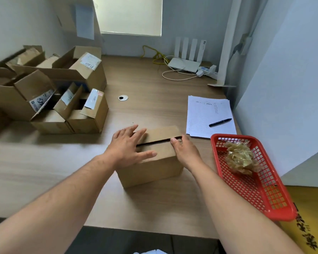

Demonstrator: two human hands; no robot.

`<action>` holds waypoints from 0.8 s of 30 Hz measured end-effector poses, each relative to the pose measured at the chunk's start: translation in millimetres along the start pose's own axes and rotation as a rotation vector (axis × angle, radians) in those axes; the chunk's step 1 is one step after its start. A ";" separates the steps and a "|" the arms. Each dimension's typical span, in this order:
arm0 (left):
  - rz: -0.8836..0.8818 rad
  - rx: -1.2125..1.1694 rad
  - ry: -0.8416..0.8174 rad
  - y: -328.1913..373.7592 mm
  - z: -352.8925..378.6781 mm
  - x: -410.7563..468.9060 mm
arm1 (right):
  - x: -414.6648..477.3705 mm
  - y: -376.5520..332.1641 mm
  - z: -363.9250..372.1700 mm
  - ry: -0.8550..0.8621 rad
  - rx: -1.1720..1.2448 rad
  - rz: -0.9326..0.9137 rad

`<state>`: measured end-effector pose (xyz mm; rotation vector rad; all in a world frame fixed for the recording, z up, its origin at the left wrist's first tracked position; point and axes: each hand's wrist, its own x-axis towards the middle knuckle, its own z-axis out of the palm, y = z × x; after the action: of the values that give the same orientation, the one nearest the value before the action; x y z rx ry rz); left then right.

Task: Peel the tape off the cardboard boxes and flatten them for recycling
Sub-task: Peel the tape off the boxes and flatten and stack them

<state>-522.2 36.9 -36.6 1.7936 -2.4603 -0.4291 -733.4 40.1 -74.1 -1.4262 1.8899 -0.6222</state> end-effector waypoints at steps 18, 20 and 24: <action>-0.288 -0.757 0.051 -205.4 -27.1 -71.8 | -36.9 -111.5 124.7 -0.005 0.129 0.046; -0.260 -0.773 0.036 -216.6 -27.5 -72.8 | -37.0 -114.3 131.5 0.019 0.209 0.077; -0.212 -0.790 0.062 -222.4 -23.0 -72.3 | -40.5 -119.2 127.9 0.005 0.326 0.070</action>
<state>-288.9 38.2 -64.9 1.6447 -1.6725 -1.1372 -554.5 48.1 -62.6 -1.1458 1.7386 -0.8562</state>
